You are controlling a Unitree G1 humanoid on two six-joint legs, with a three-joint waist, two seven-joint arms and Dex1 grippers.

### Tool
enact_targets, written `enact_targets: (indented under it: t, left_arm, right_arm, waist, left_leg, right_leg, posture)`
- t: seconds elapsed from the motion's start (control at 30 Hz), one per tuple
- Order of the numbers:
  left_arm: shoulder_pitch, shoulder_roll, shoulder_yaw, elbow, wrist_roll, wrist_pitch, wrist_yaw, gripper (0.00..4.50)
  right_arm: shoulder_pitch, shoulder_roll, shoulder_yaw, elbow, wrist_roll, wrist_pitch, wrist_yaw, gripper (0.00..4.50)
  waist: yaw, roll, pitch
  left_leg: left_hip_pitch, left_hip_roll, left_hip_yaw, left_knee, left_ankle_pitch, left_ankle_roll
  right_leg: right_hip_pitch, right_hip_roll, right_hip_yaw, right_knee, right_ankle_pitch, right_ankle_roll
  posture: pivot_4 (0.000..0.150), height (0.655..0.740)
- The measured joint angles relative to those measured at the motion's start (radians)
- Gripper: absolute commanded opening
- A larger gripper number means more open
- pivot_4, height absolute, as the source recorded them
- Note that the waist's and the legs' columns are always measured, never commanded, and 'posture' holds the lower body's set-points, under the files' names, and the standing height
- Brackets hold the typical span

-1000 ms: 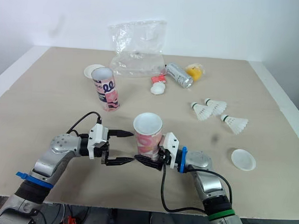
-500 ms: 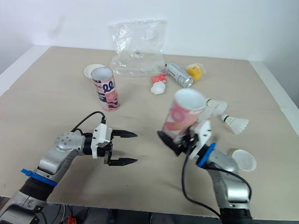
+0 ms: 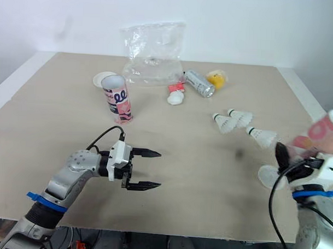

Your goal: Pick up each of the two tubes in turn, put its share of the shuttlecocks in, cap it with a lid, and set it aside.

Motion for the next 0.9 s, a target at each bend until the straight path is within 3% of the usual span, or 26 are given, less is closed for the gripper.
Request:
enact_targets:
  t: [0.4, 0.8, 0.87, 0.9]
  left_arm:
    - [0.007, -0.006, -0.003, -0.035, 0.001, 0.021, 0.035, 4.50]
    - [0.008, 0.012, -0.003, -0.041, 0.001, 0.038, 0.057, 4.50]
    - [0.008, 0.013, -0.003, -0.041, 0.001, 0.038, 0.059, 4.50]
    - [0.008, 0.013, -0.003, -0.041, 0.001, 0.038, 0.060, 4.50]
  right_arm:
    - [-0.108, -0.094, -0.008, 0.415, -0.041, -0.097, 0.034, 3.97]
    - [-0.169, -0.133, -0.003, 0.556, -0.051, -0.165, 0.037, 3.97]
    - [-0.164, -0.141, 0.002, 0.559, -0.060, -0.165, 0.043, 4.49]
    - [-0.160, -0.141, 0.006, 0.559, -0.061, -0.164, 0.044, 4.49]
  waist:
    - [0.000, 0.005, 0.000]
    - [-0.001, 0.005, 0.000]
    - [0.000, 0.005, 0.000]
    - [0.000, 0.005, 0.000]
  left_leg:
    - [0.001, -0.001, 0.001, 0.000, 0.001, 0.002]
    - [0.001, -0.001, 0.001, 0.001, 0.001, 0.002]
    - [0.001, -0.001, 0.000, 0.001, 0.001, 0.002]
    - [0.001, -0.001, 0.000, 0.001, 0.001, 0.002]
  right_leg:
    - [0.001, 0.000, 0.002, 0.000, 0.001, 0.001]
    - [0.003, 0.000, 0.002, -0.001, 0.000, 0.002]
    - [0.003, 0.000, 0.002, -0.001, 0.000, 0.002]
    - [0.003, 0.000, 0.002, -0.001, 0.000, 0.002]
  posture:
    - [0.150, 0.7400]
    - [0.150, 0.7400]
    - [0.150, 0.7400]
    - [0.150, 0.7400]
